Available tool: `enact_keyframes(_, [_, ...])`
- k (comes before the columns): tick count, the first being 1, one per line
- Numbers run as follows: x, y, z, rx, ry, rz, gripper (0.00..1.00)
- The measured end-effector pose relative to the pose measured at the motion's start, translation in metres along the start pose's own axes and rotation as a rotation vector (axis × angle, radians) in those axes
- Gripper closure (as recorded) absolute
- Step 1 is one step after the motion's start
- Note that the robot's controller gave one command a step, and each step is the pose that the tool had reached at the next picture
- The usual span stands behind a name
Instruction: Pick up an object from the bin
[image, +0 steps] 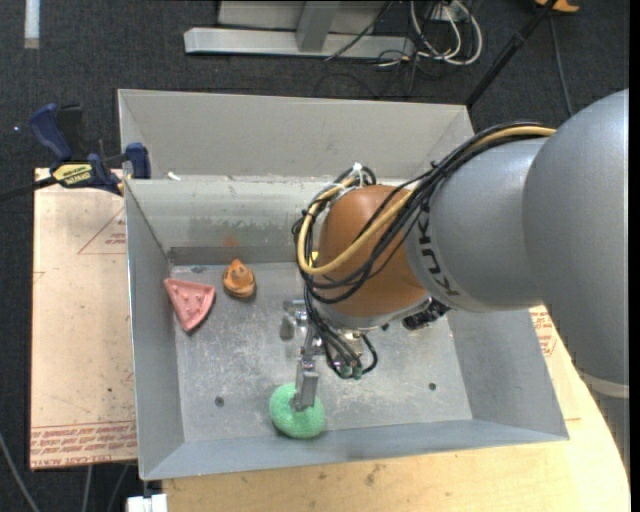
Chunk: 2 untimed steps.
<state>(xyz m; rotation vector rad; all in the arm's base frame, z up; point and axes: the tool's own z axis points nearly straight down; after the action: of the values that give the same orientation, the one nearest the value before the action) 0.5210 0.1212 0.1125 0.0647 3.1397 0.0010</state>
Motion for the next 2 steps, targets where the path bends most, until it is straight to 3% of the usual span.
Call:
enact_keyframes(1, [0.006, -0.008, 0.015, -0.001, -0.001, -0.266, 0.00])
enact_keyframes(2, [0.020, -0.039, 0.027, -0.002, -0.003, -0.128, 0.00])
